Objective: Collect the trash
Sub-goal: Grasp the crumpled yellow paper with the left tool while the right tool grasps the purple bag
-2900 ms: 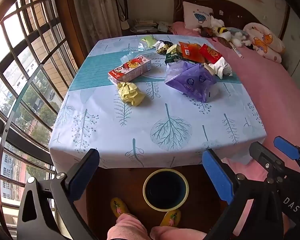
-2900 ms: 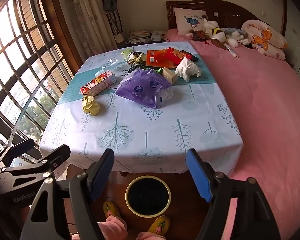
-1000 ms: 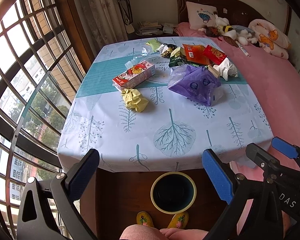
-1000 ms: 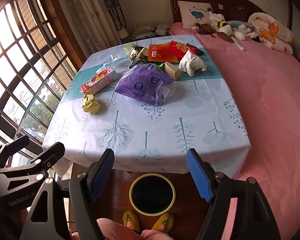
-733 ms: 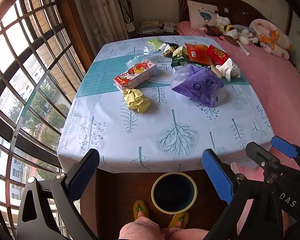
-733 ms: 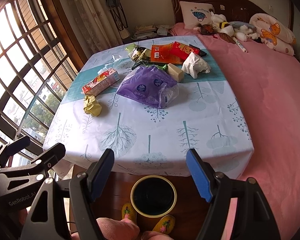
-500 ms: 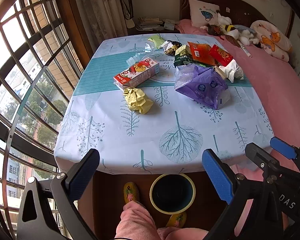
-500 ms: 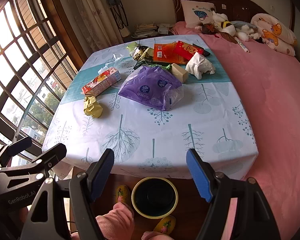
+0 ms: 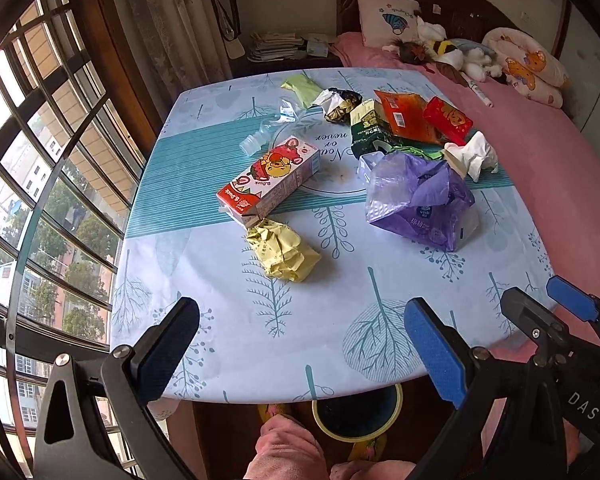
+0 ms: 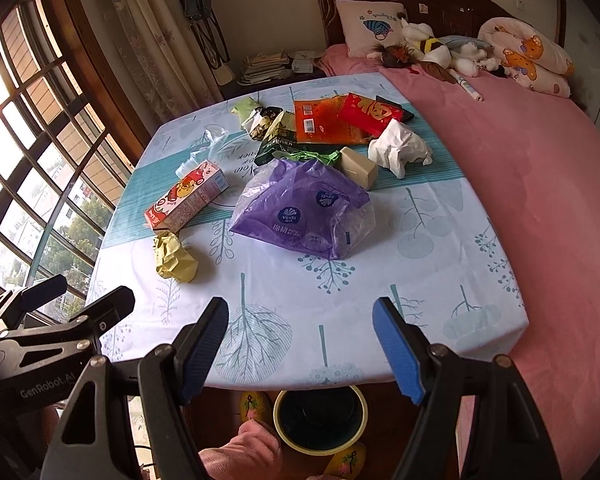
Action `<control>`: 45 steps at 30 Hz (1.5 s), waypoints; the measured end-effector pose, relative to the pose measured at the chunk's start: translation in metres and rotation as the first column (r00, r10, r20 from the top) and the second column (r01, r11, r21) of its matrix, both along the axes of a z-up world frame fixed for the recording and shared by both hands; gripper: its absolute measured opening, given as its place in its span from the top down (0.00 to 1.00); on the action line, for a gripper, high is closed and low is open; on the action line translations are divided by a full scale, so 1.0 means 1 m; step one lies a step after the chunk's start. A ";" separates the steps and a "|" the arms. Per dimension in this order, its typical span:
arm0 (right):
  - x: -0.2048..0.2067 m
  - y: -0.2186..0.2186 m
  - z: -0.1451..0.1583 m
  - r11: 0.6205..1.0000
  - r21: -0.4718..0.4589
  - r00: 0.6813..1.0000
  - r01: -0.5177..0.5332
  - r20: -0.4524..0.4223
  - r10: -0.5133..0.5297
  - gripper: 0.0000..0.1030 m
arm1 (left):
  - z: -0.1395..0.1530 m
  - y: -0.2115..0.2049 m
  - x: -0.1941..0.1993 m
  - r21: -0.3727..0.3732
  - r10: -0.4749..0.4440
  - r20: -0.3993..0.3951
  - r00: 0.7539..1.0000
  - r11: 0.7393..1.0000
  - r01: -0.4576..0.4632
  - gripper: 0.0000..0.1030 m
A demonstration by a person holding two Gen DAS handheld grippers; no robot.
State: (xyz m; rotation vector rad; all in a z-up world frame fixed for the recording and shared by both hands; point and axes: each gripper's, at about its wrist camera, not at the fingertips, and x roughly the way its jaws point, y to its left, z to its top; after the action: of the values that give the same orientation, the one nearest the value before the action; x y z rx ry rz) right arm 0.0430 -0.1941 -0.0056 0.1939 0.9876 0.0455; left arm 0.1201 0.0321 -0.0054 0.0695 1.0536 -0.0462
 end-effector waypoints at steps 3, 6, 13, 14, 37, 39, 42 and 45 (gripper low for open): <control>0.011 0.007 -0.007 1.000 0.007 1.000 0.020 -0.021 -0.020 0.28 | -0.008 0.017 0.020 -0.049 0.018 -0.046 0.999 0.999 -0.020 0.02; 0.019 0.010 -0.016 0.999 0.020 0.998 0.048 -0.046 -0.047 0.28 | -0.021 0.034 0.042 -0.101 0.042 -0.105 0.994 0.994 -0.053 0.02; 0.040 0.016 -0.042 0.992 0.066 0.987 0.106 -0.126 -0.097 0.28 | -0.055 0.054 0.081 -0.092 0.072 -0.164 0.984 0.992 -0.088 0.02; 0.042 0.018 -0.045 0.992 0.069 0.986 0.110 -0.135 -0.100 0.28 | -0.062 0.055 0.087 -0.091 0.066 -0.191 0.979 0.992 -0.084 0.02; 0.106 0.017 -0.047 0.977 0.109 0.975 0.184 -0.143 -0.167 0.28 | -0.130 0.034 0.122 -0.057 -0.045 -0.293 0.955 0.998 0.030 0.54; 0.115 0.024 -0.047 0.978 0.110 0.977 0.177 -0.142 -0.161 0.28 | -0.130 0.036 0.121 -0.085 -0.044 -0.303 0.952 0.996 0.019 0.56; 0.132 0.035 -0.053 0.979 0.082 0.972 0.185 -0.159 -0.171 0.28 | -0.129 0.046 0.120 -0.118 -0.031 -0.310 0.950 0.993 -0.006 0.56; 0.149 0.045 -0.067 0.978 0.011 0.961 0.208 -0.190 -0.203 0.27 | -0.123 0.054 0.115 -0.122 -0.027 -0.298 0.954 0.992 -0.011 0.56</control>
State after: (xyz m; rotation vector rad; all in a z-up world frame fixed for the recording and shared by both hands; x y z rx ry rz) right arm 0.1923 -0.1487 -0.0727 0.3328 1.1512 -0.1508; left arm 0.2355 0.0860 -0.1289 -0.0465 1.3520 -0.1321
